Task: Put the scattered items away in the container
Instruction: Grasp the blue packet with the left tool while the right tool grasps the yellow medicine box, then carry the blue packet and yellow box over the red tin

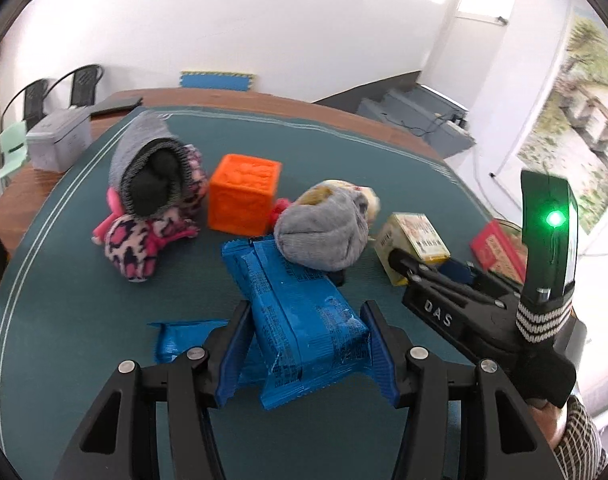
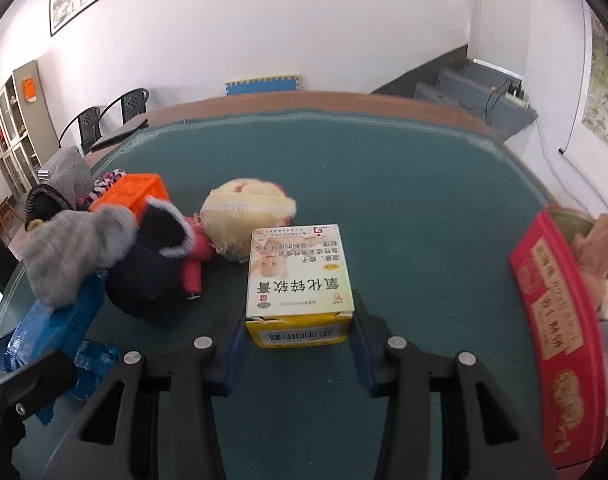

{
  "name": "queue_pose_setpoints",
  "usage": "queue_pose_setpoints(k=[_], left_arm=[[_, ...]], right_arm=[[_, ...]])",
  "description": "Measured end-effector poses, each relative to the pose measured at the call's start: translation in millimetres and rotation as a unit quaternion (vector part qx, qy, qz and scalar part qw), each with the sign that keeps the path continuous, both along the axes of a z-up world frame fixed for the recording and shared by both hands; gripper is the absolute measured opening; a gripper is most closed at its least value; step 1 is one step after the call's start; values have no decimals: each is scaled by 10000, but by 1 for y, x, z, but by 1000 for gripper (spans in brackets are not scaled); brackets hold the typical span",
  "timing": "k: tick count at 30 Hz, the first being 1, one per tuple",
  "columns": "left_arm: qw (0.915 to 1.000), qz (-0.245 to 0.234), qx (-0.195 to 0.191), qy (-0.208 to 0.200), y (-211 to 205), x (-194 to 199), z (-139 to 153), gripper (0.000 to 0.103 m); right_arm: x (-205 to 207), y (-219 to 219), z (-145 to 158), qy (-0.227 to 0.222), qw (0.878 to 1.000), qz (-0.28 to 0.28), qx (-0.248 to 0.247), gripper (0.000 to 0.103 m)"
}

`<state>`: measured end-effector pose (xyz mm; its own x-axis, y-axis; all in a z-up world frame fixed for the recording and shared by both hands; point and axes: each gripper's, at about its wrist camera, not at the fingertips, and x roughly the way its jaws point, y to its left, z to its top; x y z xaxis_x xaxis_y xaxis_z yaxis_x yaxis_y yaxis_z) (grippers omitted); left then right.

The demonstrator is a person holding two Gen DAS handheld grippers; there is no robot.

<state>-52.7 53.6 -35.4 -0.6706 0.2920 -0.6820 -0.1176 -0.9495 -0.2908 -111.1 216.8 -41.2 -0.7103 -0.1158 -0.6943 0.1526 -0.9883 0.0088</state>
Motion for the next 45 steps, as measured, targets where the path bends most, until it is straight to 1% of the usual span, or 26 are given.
queue_pose_setpoints(k=[3,7,13,17,27,35,41,45], left_arm=[[9999,-144,-3,64,8,5,4,56],[9995,-263,15,159,15,9,8,56],[9982,-419,71,412,21,19,19,56],[9977,-495,40,458,27,23,22,56],[9971,-561,-337,394,57,24,25,56],[9952,-597,-553,538,81,26,37,56],[9936,-809,-529,576,102,28,42,56],[9920,-1016,-439,609,122,26,48,56]], right_arm=[[9,5,15,248,9996,-37,-89,47],[20,9,29,494,9987,-96,-90,47],[31,15,37,603,9979,-174,-161,47],[39,26,42,675,9971,-269,-233,47],[51,48,48,746,9956,-423,-381,47],[55,67,55,816,9933,-576,-588,47],[70,86,72,1024,9898,-711,-689,47],[89,113,82,1233,9868,-941,-474,48]])
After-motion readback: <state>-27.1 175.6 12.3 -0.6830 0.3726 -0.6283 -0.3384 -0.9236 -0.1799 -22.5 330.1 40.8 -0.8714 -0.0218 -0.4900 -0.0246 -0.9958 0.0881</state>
